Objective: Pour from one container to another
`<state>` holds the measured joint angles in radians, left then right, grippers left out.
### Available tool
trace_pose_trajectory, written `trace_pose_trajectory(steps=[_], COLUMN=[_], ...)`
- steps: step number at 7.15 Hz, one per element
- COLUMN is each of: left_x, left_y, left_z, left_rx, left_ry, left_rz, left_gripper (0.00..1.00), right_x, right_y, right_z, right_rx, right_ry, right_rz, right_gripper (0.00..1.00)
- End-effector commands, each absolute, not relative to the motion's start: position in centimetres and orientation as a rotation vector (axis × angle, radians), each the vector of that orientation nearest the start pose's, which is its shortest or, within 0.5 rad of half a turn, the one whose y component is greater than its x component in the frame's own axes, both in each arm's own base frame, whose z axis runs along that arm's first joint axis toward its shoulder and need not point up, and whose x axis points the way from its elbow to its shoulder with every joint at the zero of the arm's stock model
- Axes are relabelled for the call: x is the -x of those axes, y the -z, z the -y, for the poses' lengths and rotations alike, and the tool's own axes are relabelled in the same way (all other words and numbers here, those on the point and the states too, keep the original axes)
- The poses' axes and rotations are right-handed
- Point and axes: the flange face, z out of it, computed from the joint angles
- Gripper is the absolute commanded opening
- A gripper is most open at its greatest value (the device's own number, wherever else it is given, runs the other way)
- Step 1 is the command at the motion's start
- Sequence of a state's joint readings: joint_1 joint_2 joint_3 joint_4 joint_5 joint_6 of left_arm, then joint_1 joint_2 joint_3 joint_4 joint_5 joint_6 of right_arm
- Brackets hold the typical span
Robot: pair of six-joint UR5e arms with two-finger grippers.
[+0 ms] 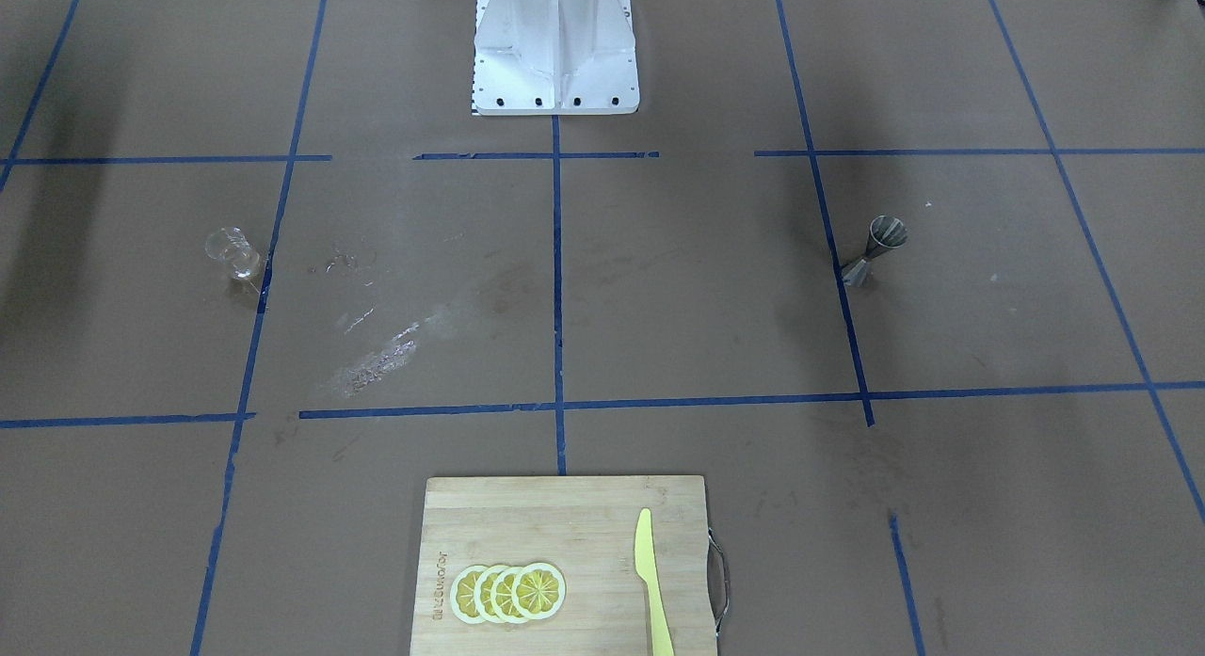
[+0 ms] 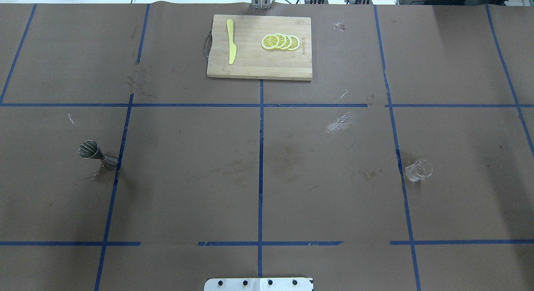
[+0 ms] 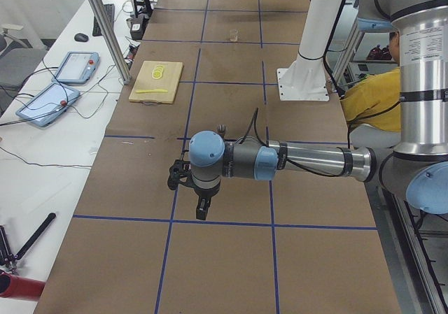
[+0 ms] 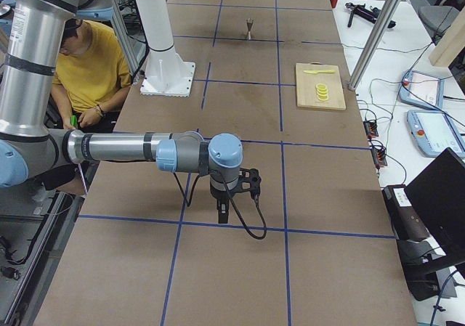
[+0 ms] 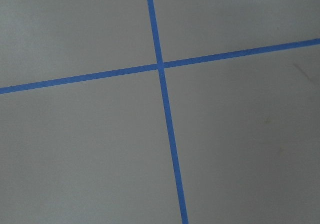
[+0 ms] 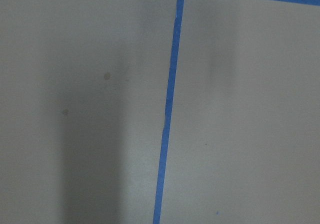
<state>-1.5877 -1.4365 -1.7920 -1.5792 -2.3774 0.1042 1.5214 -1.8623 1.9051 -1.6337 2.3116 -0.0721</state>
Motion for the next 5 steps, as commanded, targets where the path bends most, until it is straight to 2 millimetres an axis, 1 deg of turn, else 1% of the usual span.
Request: trace_pose_trajectory(steps=[1,3,4,5], left_x=[6.8,6.8,6.8,6.6], left_y=[-60.4,-59.4,-58.8,-57.7], left_z=[44.1,44.7,45.0,45.4], left_rx=[-0.151,-0.216,-0.267,-0.338], left_ry=[-0.13,-0.157,-0.178,-0.209], left_rz=[-0.799,-0.794,-0.784,-0.78], left_gripper=[1.0,1.0,1.0,1.0], right_x=[-4.7,-4.7,-4.6,-4.6], right_y=[-62.9,-63.0,-62.8,-61.4], right_z=[37.1,37.1,37.1,38.5], right_rx=[0.012,0.015,0.014,-0.018], right_ry=[0.111,0.108,0.105,0.115], right_rz=[0.741,0.741,0.749,0.747], right_gripper=[1.0,1.0,1.0,1.0])
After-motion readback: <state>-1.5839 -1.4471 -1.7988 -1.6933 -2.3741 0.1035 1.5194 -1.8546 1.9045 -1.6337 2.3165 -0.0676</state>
